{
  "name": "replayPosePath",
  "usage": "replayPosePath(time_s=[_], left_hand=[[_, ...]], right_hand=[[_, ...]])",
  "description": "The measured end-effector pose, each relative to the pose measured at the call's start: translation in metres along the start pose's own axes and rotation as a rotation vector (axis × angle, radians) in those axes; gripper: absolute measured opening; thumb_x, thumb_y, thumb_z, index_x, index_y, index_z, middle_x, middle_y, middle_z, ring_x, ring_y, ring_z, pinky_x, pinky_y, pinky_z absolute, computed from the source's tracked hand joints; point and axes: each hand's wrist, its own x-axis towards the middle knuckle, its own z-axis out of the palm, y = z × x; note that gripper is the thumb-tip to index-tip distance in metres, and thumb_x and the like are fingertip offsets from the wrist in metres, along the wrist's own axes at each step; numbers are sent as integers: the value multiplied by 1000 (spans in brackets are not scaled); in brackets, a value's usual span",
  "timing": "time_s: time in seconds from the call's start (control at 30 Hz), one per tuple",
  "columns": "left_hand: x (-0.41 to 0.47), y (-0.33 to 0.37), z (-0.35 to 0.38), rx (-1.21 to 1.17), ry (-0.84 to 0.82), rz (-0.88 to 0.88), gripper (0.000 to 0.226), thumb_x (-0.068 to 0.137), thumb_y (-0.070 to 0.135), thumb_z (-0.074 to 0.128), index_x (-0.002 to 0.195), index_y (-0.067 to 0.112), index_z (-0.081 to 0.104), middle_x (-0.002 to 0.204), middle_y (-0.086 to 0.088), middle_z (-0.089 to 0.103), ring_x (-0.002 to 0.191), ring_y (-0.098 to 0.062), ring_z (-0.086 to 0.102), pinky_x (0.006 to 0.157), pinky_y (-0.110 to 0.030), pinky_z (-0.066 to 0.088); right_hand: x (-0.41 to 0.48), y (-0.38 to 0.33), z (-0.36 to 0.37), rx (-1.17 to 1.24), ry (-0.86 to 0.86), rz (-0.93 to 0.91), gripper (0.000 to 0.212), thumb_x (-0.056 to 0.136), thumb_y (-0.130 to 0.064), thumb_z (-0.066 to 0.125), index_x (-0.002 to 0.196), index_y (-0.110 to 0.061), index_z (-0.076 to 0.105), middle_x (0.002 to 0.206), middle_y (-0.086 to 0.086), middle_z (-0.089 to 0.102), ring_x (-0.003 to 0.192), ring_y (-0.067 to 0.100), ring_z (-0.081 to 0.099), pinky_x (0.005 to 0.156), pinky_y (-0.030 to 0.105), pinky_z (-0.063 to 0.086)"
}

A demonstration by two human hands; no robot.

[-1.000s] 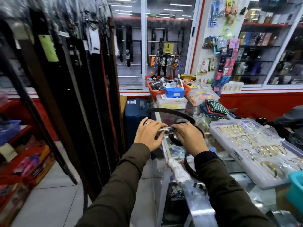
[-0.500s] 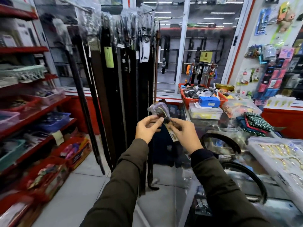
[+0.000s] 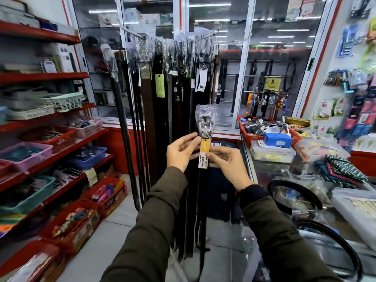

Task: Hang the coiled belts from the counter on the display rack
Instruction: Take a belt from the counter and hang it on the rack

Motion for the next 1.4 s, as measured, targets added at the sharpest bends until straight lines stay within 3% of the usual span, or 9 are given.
replayPosePath(time_s=[0.17,0.23,0.4,0.6,0.77,0.9,1.07,1.27,1.4], left_hand=[[10,26,-26,93,57,85,26,87,11,75,110,1,75,100,-15,78,98,-27,73,81,-31,63],[17,44,-34,94,98,120,25,86,14,77,109,3,77,103,-17,78,99,-30,74,87,-40,61],[35,104,-54,67,133,199,20,85,16,78,104,10,78,104,-13,79,103,-28,74,95,-44,58],[53,170,-82,-11,238,333,15,82,14,81,98,14,80,83,3,81,82,-8,76,63,-18,58],[72,203,-99,-16,352,408,20,79,14,83,99,10,80,93,-8,80,93,-23,76,82,-35,62],[85,215,-110,10,366,386,22,79,14,84,99,8,79,98,-13,79,102,-29,75,98,-45,58],[97,223,-117,10,318,348,20,79,14,84,98,10,80,95,-9,79,95,-22,75,96,-39,59],[102,218,-123,3,262,260,30,83,9,79,110,-2,75,108,-24,75,94,-28,71,97,-47,58],[108,213,-126,42,261,226,30,83,10,80,110,-1,75,109,-24,75,110,-40,70,101,-51,55]], right_hand=[[19,-22,39,184,-36,-1,23,90,-11,72,112,-11,76,100,4,81,98,19,77,79,32,64],[28,-35,54,231,-35,-17,24,90,-12,72,113,-7,76,101,7,81,98,20,77,78,29,64],[61,-80,88,343,-64,-84,22,88,-11,74,109,-6,77,100,10,80,97,23,77,75,26,63],[99,-142,134,279,-110,-224,26,88,-15,74,112,-5,76,107,11,79,101,20,76,75,28,61],[120,-174,169,253,-99,-243,28,90,-13,72,115,-2,73,109,17,77,102,23,75,71,23,62],[128,-184,185,290,-85,-191,28,91,-7,69,117,4,70,112,25,74,103,32,72,85,40,61],[132,-191,193,314,-49,-172,27,91,-4,68,116,9,68,91,14,73,63,4,72,57,16,58],[136,-181,197,317,-49,-88,28,93,-2,65,118,9,66,87,11,72,61,5,70,61,17,60],[140,-175,200,302,-25,-43,30,93,-3,65,121,10,65,109,27,71,75,18,66,67,21,60]])
